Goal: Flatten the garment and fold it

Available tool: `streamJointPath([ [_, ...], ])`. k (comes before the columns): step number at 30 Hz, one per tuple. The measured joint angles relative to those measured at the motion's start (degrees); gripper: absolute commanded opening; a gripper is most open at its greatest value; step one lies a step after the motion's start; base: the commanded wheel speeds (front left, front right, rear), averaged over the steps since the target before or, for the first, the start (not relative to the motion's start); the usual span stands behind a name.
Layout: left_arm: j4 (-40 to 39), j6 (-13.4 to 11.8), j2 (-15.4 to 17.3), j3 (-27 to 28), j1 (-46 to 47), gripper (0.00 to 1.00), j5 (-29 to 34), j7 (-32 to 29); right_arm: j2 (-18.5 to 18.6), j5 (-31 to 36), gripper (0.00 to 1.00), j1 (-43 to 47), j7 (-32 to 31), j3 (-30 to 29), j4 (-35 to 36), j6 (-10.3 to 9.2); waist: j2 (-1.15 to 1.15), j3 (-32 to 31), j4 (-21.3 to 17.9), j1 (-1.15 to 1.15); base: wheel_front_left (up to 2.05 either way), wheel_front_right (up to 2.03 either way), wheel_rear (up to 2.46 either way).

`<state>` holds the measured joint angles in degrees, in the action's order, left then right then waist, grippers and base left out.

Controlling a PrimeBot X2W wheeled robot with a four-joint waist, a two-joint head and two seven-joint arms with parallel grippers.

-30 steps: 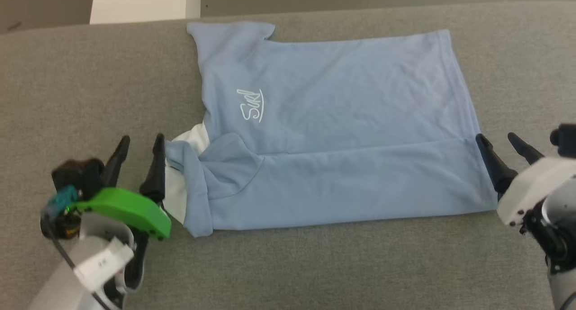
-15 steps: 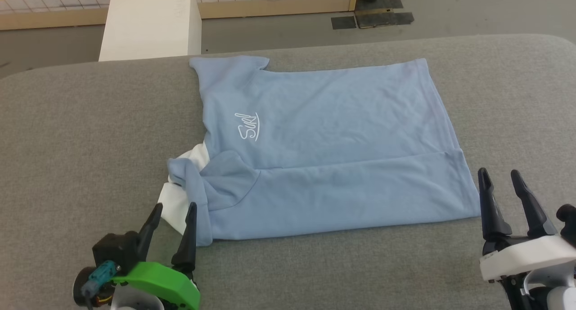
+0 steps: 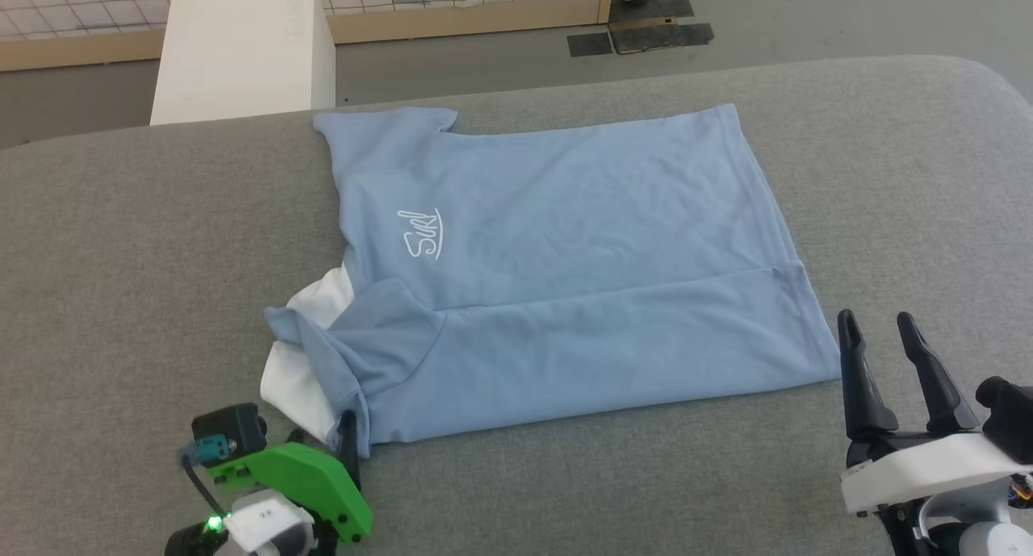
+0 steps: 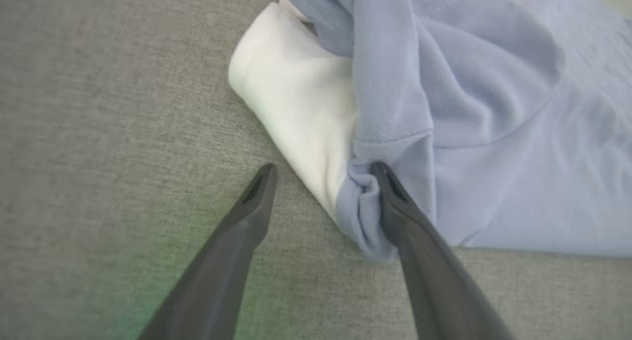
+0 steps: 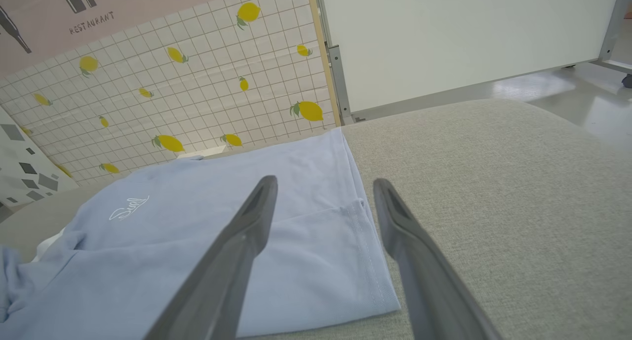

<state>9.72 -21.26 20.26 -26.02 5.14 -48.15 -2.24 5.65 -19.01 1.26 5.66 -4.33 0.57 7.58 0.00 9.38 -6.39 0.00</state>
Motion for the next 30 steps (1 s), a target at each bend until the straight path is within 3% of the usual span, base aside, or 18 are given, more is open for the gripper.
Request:
streamJointPath([
  [2,0.73,-0.37,-0.09,-0.04,0.85,1.00,-0.76,-2.15,-0.16,0.02,1.00,-0.01,0.00,0.18,-0.10,0.00,0.00,-0.02,-0.30,0.00,0.00,0.00,0.00],
  [3,0.94,-0.53,-0.16,-0.04,1.16,0.74,-1.08,-3.36,-0.23,0.14,1.00,-0.01,-0.01,0.25,-0.20,0.00,0.00,-0.05,-0.45,0.00,0.00,0.00,0.00],
  [4,0.96,-0.53,-0.20,-0.03,1.42,0.27,-1.51,-4.27,-0.29,0.36,1.00,-0.01,-0.02,0.31,-0.26,0.00,0.00,-0.09,-0.56,0.00,0.00,0.00,0.00],
  [5,0.99,-0.52,-0.19,-0.05,1.58,0.00,-1.78,-4.77,-0.33,0.43,1.00,-0.02,-0.02,0.34,-0.29,0.00,0.00,-0.13,-0.64,0.00,0.00,0.00,0.00],
  [10,0.32,0.03,-0.21,-0.65,1.94,0.00,-2.88,-6.25,-0.73,1.32,1.00,-0.16,-1.51,-0.20,-1.51,0.00,0.00,-0.17,-0.92,0.00,0.00,0.00,0.00],
  [16,-0.65,0.08,-0.01,-0.73,1.87,0.00,-2.86,-5.68,-1.99,3.13,1.00,-4.88,-9.48,-4.43,-7.17,0.00,0.00,0.30,-0.82,0.00,0.00,0.00,0.00],
  [23,-0.97,0.58,0.10,-1.42,2.48,0.00,-2.25,-5.16,-2.65,7.97,1.00,-12.10,-29.50,-7.72,-15.99,0.00,0.00,1.37,0.46,0.00,0.00,0.00,0.00],
  [29,-0.94,1.12,-0.11,-1.96,3.15,0.00,-1.87,-4.65,-2.69,10.18,1.00,-16.69,-42.91,-8.24,-17.69,0.00,0.00,2.18,1.66,0.00,0.00,0.00,0.00],
  [30,-0.94,1.13,-0.16,-2.08,3.20,0.00,-1.80,-4.49,-2.72,10.33,0.91,-16.90,-45.17,-8.58,-17.66,0.00,0.00,2.24,1.89,0.00,0.00,0.00,0.00],
])
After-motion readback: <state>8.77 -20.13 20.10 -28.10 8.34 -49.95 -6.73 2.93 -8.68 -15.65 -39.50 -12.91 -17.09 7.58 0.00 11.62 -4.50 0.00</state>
